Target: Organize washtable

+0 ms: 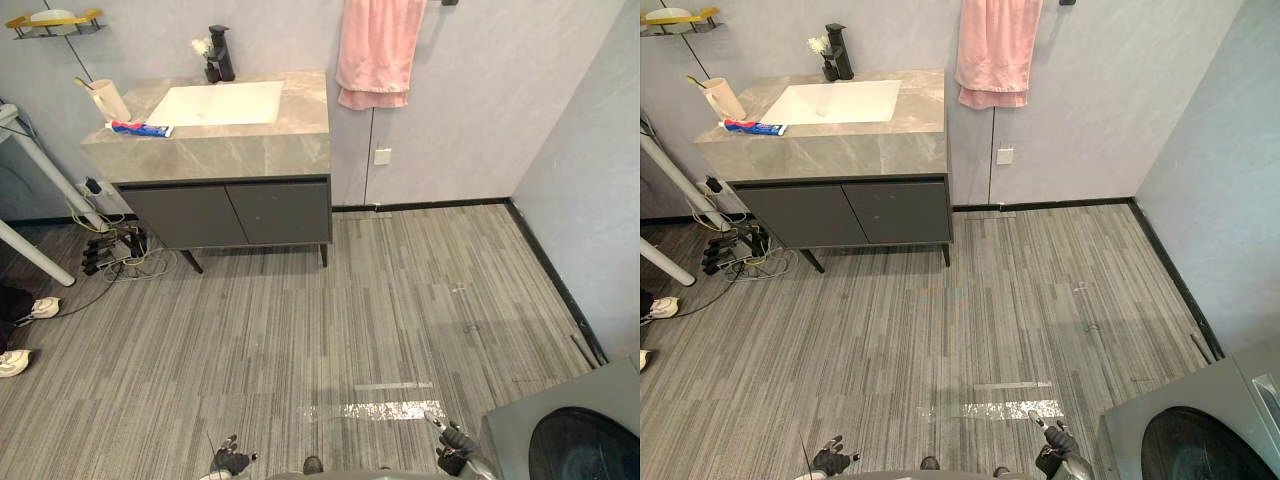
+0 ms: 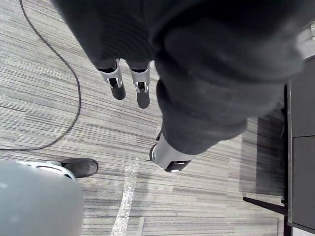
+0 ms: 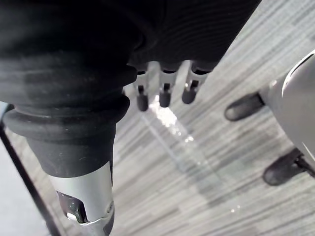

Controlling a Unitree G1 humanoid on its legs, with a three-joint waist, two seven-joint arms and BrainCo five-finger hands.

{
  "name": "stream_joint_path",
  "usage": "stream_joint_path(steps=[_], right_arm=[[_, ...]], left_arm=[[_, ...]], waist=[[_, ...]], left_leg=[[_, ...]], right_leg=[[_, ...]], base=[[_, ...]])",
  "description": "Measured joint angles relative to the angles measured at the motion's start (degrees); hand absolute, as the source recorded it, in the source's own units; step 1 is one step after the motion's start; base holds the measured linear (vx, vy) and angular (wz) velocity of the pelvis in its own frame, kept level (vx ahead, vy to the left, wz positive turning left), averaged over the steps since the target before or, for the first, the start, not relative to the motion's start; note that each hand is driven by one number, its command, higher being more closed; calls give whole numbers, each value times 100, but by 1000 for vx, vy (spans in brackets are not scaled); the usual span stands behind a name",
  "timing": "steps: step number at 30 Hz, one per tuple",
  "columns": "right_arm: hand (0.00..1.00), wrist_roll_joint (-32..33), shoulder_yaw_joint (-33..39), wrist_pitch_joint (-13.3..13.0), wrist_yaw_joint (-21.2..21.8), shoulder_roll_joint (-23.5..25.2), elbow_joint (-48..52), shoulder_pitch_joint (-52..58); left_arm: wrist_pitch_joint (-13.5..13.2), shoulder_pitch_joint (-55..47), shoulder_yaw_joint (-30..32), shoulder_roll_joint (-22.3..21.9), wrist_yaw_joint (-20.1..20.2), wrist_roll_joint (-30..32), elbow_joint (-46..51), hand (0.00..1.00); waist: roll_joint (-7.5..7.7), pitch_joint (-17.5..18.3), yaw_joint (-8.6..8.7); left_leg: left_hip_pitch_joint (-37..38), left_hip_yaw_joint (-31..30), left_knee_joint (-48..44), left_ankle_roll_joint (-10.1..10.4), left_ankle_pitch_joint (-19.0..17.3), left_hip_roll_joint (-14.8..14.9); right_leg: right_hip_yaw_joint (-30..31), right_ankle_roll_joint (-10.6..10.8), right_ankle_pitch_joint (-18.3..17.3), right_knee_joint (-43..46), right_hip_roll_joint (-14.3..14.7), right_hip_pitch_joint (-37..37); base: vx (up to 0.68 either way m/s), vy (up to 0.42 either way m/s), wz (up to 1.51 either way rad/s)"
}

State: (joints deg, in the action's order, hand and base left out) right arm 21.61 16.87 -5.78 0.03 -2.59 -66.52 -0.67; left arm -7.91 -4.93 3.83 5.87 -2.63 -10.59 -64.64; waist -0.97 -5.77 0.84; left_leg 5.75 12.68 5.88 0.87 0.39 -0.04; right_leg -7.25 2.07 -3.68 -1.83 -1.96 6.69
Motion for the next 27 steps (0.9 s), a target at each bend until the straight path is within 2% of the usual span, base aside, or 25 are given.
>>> stream_joint_path(steps=[7, 15, 20, 22, 24, 25, 26, 27], right_arm=[[0, -383, 19, 4, -59, -1, -5, 5], [0, -543, 28, 3, -93, 2, -11, -7], [0, -415, 17, -20, -106, 3, -2, -111], [0, -316, 20, -35, -113, -2, 90, -149], [0, -174, 19, -55, -115, 50, 312, -172], [0, -140, 17, -55, -115, 66, 335, -177], [0, -128, 16, -60, -106, 106, 429, -192], [0, -131, 10, -64, -112, 92, 482, -192]], left_arm=[[-11, 147, -331, -110, 2, 192, 1, 0], [-22, 156, -372, -161, 4, 282, -13, 0], [-28, 219, -383, -153, -4, 250, -9, 0], [-39, 238, -434, -140, -11, 216, 16, 0], [-64, 309, -563, -53, -14, 170, 131, 0], [-67, 384, -599, -33, -14, 146, 131, 0], [-71, 438, -610, 7, -14, 108, 136, 0], [-72, 460, -609, 39, -16, 101, 137, 0]], waist=[[72, 9, 12], [-36, -40, 71], [-43, -60, 90], [-54, -171, 40], [26, -419, 78], [44, -486, 96], [50, -596, 120], [65, -635, 152]], left_leg=[[-3, 9, -3, -51, 12, -12], [35, 34, 0, -44, 15, 5], [-261, 241, -1, -55, 5, 13], [-303, 374, -4, -107, -122, 20], [-246, 510, -7, -125, -240, -34], [-218, 530, -7, -137, -261, -29], [-152, 538, -31, -151, -304, 8], [-112, 543, -37, -158, -323, 35]], right_leg=[[-26, -46, 33, -35, -3, 36], [-38, -27, 19, -38, 10, 88], [196, -18, 27, 1, 14, -338], [288, 71, -145, 406, -12, -616], [339, 353, -582, 1681, -150, -1205], [311, 374, -600, 2045, -178, -1374], [171, 330, -715, 2779, -233, -1779], [72, 256, -788, 2904, -272, -1886]], base=[[49, -22, -1], [-1, -39, 0], [-75, 0, -21], [-21, 41, -41], [21, 52, -31], [41, 40, -20], [59, 24, -11], [115, 27, -18]])
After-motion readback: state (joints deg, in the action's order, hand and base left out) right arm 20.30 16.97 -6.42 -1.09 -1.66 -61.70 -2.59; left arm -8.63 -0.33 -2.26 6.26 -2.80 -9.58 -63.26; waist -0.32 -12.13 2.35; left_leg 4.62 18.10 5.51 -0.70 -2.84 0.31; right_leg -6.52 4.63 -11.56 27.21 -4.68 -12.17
